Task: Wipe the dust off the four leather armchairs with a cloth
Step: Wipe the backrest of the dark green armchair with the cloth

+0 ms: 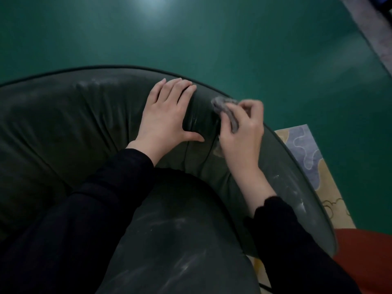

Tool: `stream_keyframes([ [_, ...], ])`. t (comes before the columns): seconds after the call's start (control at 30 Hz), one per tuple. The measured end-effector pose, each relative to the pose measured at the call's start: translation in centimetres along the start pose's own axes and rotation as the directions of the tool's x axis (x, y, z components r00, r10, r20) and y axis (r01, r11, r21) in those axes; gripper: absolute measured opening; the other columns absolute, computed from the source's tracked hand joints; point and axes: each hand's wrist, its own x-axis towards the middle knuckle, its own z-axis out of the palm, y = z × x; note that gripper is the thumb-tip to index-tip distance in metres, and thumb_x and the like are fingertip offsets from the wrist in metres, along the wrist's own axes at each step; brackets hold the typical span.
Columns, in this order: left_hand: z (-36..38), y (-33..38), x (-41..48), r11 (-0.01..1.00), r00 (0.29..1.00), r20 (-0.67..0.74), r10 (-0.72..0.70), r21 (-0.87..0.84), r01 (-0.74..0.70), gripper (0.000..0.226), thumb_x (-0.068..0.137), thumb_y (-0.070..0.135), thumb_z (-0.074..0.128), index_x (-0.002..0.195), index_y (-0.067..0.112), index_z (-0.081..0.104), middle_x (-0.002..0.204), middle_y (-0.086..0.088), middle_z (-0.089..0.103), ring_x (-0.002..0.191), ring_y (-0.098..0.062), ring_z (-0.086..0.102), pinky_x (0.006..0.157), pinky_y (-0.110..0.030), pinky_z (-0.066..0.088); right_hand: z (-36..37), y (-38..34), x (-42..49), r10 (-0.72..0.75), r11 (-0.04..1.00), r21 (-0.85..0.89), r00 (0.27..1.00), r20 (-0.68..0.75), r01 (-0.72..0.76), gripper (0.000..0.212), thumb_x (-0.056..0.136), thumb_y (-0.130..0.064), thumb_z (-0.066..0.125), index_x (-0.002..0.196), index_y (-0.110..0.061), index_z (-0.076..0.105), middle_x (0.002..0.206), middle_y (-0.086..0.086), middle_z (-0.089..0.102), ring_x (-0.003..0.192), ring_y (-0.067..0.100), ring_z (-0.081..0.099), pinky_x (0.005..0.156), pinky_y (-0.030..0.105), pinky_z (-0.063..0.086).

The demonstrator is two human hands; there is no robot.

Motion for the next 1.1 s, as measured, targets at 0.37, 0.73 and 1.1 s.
stream_keyframes([
  [0.37, 0.0, 0.0, 0.0, 1.000, 1.000, -0.005, 0.004, 0.004, -0.004, 0.110, 0.059, 0.070, 0.073, 0.144, 0.008, 0.038, 0.145, -0.008, 0.042, 0.140, -0.027, 0.031, 0.119, -0.041, 0.011, 0.3, -0.1, 1.5, -0.046, 0.998, 0.040, 0.998, 0.042, 0.045, 0.013, 0.086, -0.005, 0.064, 0.097, -0.001, 0.069, 0.100, 0.015, 0.050, 0.086, -0.004, 0.034, 0.080, 0.002, 0.032],
  [0.73, -0.2, 0.0, -0.1, 1.000, 1.000, 0.020, 0.004, 0.007, -0.004, 0.112, 0.058, 0.074, 0.066, 0.144, 0.008, 0.037, 0.144, -0.008, 0.041, 0.140, -0.026, 0.030, 0.119, -0.042, 0.009, -3.5, 4.9, 0.5, 0.339, 0.927, -0.185, 0.940, 0.043, -0.326, 0.021, 0.094, -0.019, 0.056, 0.104, -0.004, 0.069, 0.103, 0.008, 0.045, 0.082, 0.009, 0.040, 0.082, 0.021, 0.040],
  [1.1, 0.1, 4.2, 0.0, 0.992, 0.993, 0.029, 0.117, -0.044, -0.116, 0.108, 0.066, 0.070, 0.067, 0.148, 0.009, 0.033, 0.151, -0.009, 0.036, 0.145, -0.027, 0.023, 0.121, -0.041, 0.005, -2.0, 3.8, -1.0, 0.215, 0.973, -0.071, 0.973, -0.082, -0.221, 0.014, 0.089, -0.008, 0.061, 0.099, -0.001, 0.068, 0.100, 0.012, 0.048, 0.080, -0.002, 0.035, 0.076, 0.002, 0.032],
])
